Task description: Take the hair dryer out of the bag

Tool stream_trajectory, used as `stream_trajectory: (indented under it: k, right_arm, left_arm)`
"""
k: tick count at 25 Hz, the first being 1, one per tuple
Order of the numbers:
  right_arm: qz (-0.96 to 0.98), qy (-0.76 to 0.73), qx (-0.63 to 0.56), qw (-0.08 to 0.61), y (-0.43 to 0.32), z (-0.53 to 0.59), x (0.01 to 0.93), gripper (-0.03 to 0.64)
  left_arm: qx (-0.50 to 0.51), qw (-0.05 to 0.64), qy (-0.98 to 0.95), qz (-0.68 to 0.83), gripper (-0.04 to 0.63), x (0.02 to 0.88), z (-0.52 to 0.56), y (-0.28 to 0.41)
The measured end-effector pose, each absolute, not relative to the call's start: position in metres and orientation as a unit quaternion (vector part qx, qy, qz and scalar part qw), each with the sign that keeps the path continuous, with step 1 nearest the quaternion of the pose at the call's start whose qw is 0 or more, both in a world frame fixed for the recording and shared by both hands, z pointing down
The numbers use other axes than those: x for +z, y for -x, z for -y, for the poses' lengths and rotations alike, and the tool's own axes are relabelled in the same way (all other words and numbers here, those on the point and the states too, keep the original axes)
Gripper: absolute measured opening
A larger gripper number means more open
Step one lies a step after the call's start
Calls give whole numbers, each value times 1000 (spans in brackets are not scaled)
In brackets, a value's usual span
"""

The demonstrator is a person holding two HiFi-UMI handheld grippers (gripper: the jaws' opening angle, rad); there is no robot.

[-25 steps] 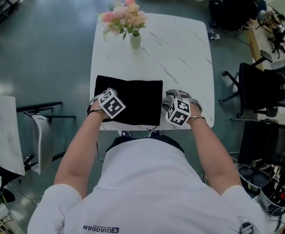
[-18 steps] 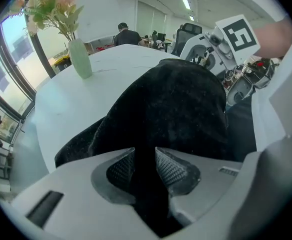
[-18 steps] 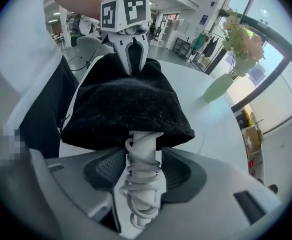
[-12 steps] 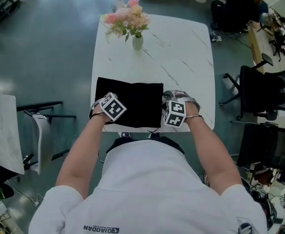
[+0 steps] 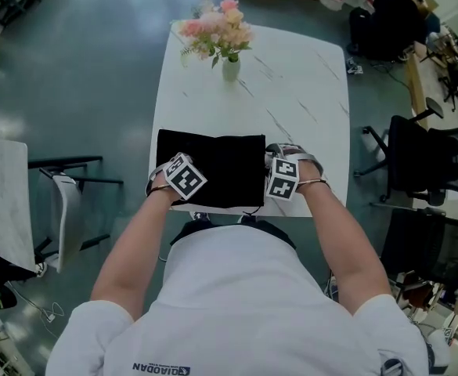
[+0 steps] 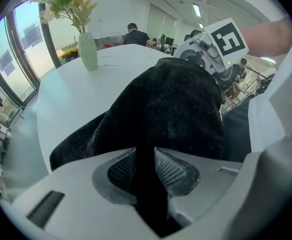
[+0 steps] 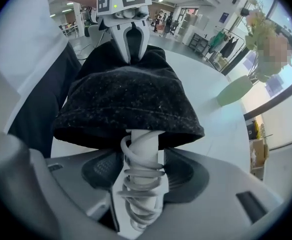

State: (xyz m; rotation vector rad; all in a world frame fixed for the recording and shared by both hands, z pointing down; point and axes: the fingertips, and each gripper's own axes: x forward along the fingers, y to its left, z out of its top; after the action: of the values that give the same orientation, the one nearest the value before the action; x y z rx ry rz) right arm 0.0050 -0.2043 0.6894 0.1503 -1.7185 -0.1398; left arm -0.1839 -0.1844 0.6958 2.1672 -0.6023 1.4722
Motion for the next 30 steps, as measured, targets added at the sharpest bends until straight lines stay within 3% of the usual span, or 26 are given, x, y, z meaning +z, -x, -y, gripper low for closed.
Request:
stream_trajectory:
  k: [4,30]
  right_arm:
    - [764,-65,-64,639,-3,206,688,239]
    - [776,-177,18,605,-86,189,674,236]
  left_arm:
    - [536,226,-783,221,123,696,185,183]
    - [542,236,-772,233,109,696,186,188]
